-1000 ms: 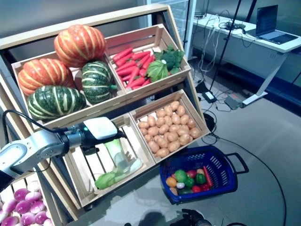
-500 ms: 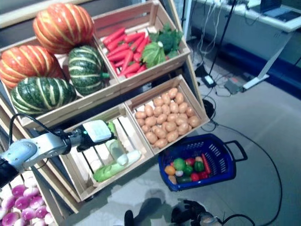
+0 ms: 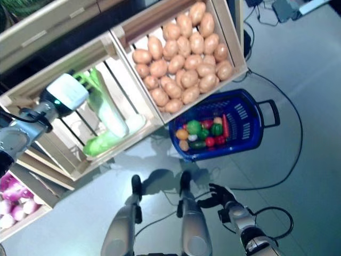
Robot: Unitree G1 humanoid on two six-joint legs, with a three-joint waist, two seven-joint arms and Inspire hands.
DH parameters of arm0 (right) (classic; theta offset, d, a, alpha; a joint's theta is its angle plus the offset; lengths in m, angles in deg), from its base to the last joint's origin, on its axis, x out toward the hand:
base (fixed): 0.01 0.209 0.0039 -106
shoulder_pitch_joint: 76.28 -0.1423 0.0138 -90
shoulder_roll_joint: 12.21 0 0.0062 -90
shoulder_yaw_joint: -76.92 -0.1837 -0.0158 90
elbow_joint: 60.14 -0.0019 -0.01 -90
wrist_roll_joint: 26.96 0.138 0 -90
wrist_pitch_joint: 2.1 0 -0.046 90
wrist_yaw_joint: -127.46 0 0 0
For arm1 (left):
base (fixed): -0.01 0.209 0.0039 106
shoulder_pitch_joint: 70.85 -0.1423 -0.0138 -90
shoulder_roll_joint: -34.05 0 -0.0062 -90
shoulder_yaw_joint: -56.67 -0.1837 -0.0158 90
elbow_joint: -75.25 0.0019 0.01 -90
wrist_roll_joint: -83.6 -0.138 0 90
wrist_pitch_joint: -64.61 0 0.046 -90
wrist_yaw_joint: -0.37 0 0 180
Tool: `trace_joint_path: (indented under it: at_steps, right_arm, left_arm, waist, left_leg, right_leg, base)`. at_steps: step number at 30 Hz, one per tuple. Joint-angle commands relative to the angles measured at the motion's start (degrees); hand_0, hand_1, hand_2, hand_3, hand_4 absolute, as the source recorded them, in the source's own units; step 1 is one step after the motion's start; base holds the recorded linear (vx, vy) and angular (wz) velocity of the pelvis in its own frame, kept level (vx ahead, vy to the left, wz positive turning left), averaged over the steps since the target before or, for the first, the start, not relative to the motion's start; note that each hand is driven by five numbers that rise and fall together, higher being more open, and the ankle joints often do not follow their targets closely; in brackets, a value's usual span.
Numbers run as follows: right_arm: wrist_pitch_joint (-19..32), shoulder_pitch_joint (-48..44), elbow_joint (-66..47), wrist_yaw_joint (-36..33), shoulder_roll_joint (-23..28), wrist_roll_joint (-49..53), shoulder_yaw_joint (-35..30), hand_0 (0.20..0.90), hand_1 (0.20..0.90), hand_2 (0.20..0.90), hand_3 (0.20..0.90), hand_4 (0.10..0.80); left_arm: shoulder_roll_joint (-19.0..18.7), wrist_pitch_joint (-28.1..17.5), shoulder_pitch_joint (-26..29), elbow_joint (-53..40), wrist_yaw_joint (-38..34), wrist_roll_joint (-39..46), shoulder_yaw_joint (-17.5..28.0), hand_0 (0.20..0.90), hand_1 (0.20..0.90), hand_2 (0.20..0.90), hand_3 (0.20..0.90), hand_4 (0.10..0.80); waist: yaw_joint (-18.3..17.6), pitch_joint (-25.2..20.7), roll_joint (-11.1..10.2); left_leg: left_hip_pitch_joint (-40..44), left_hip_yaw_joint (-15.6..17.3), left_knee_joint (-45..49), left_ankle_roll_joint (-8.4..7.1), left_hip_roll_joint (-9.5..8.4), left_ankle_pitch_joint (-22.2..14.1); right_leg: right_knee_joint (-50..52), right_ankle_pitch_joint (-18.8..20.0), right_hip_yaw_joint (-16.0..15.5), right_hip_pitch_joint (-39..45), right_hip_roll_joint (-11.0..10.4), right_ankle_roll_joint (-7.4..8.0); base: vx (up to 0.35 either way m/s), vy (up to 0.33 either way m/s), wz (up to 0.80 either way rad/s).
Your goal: Put vegetables into the basket
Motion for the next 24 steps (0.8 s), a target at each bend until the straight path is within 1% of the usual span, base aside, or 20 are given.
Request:
trace_joint_path:
  at_steps: [1, 2, 5, 6, 8, 12, 16, 19, 24]
  right_arm:
    - [1.7, 1.7, -5.3, -3.1, 4.1, 3.9, 1.1, 0.9, 0.9, 0.9, 0.9, 0.8]
    - [1.6, 1.7, -6.5, -3.4, 4.4, 4.0, 0.8, 0.9, 0.9, 0.9, 0.9, 0.8]
    - [1.9, 2.4, -9.2, -3.9, 4.7, 3.6, 0.1, 0.9, 0.9, 0.9, 0.9, 0.8]
    - [2.0, 2.6, -10.2, -4.1, 4.9, 3.8, 0.1, 0.9, 0.9, 0.9, 0.9, 0.8]
    - [1.8, 2.9, -11.8, -4.2, 4.9, 3.6, -0.1, 0.9, 0.9, 0.9, 0.9, 0.8]
    - [0.8, 4.1, -16.8, -5.3, 5.5, 3.3, -0.1, 0.9, 0.9, 0.9, 0.9, 0.8]
    - [0.5, 4.8, -19.3, -5.6, 5.8, 3.0, -0.4, 0.9, 0.9, 0.9, 0.9, 0.8]
    - [0.4, 5.3, -20.8, -6.0, 6.0, 3.3, -0.8, 0.9, 0.9, 0.9, 0.9, 0.8]
    - [1.0, 5.8, -21.8, -6.2, 6.6, 3.2, -1.5, 0.9, 0.9, 0.9, 0.9, 0.8]
  left_arm:
    - [-2.0, 9.0, 6.8, 0.5, -9.3, -0.9, 6.9, 0.9, 0.9, 0.9, 0.9, 0.8]
    - [-2.4, 9.6, 7.3, 1.1, -11.0, -0.3, 7.0, 0.9, 0.9, 0.9, 0.9, 0.8]
    - [-2.0, 11.0, 7.9, 1.9, -14.5, -0.5, 8.1, 0.9, 0.9, 0.9, 0.9, 0.8]
    - [-2.3, 10.8, 8.4, 1.5, -15.2, -0.7, 8.1, 0.9, 0.9, 0.9, 0.9, 0.8]
    - [-2.2, 11.1, 9.2, 1.3, -15.9, -0.6, 8.3, 0.9, 0.9, 0.9, 0.9, 0.8]
    - [-3.4, 9.7, 10.3, -0.2, -17.8, 0.5, 7.5, 0.9, 0.9, 0.9, 0.9, 0.8]
    - [-3.7, 7.9, 11.1, -1.1, -18.4, -1.2, 7.5, 0.9, 0.9, 0.9, 0.9, 0.8]
    - [-4.2, 7.6, 12.3, -2.0, -18.4, -1.3, 6.7, 0.9, 0.9, 0.9, 0.9, 0.8]
    - [-4.6, 7.4, 16.0, -1.6, -16.9, -1.1, 4.7, 0.9, 0.9, 0.9, 0.9, 0.8]
  waist:
    - [-1.6, -0.2, -0.6]
    - [-1.8, 0.2, -0.8]
    - [-2.1, 1.2, -1.2]
    - [-2.2, 1.3, -1.2]
    - [-2.3, 1.3, -1.5]
    - [-2.7, 1.3, -1.8]
    - [-3.0, 1.3, -1.9]
    - [-3.4, 1.3, -1.9]
    - [-4.2, 1.3, -1.6]
  left_leg:
    - [-8.9, -0.7, 12.6, -1.16, 0.78, -3.5]
    - [-10.0, -0.7, 13.7, -0.98, 0.79, -3.8]
    - [-13.4, -0.9, 16.9, -0.77, 0.72, -4.5]
    - [-14.5, -1.0, 17.8, -0.66, 0.83, -4.8]
    - [-16.4, -1.2, 19.4, -0.58, 0.51, -5.5]
    - [-19.8, -1.6, 21.4, -0.56, 0.27, -6.1]
    - [-20.8, -1.4, 21.7, -0.4, 0.12, -6.4]
    - [-21.5, -1.3, 21.9, -0.48, 0.09, -6.5]
    - [-22.8, -0.9, 21.7, -0.56, 0.12, -6.1]
  right_leg:
    - [7.4, -5.9, 2.0, -1.3, 1.4, -1.0]
    - [8.9, -6.2, 2.3, -2.7, 1.4, -1.01]
    - [12.4, -6.9, 2.7, -6.0, 0.9, -0.99]
    - [13.5, -7.2, 2.7, -7.2, 0.6, -0.96]
    - [15.3, -7.8, 3.1, -9.2, 0.3, -0.87]
    - [17.6, -8.2, 3.7, -12.7, -0.7, -0.71]
    - [18.3, -8.4, 4.0, -14.2, -0.8, -0.61]
    - [18.7, -8.2, 4.3, -15.1, -1.0, -0.51]
    - [18.6, -7.8, 4.9, -16.8, -1.0, -0.42]
  base:
    - [-0.068, 0.026, 0.01]
    - [-0.06, 0.037, -0.01]
    - [-0.044, 0.048, -0.01]
    - [-0.032, 0.048, -0.04]
    - [-0.017, 0.048, 0.0]
    - [-0.024, 0.042, 0.02]
    - [-0.003, 0.007, -0.01]
    - [0.0, 0.0, 0.0]
    - [0.004, 0.035, 0.0]
